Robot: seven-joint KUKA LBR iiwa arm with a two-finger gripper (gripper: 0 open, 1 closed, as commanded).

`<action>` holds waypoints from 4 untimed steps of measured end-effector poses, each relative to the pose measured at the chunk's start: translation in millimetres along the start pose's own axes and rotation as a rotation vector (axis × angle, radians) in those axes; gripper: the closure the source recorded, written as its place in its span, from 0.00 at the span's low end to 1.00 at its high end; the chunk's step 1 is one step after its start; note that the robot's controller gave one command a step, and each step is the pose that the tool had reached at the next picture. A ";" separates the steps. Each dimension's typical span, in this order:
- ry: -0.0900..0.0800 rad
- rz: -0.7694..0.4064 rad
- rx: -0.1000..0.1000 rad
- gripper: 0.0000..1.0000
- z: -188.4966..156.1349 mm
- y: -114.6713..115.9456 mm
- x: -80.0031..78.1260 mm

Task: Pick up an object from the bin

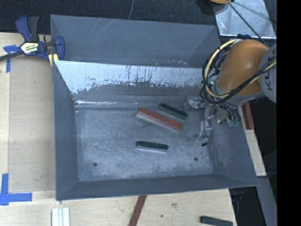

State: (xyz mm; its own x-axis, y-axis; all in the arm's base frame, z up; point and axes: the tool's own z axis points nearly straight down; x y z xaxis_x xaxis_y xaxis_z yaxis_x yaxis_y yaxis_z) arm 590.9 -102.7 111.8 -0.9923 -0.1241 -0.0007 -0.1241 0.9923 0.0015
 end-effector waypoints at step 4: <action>-0.008 -0.131 0.004 1.00 -135.2 35.5 -5.9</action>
Offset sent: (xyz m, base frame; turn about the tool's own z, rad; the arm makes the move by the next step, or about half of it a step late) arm 0.0113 0.0521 -0.0414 -0.1305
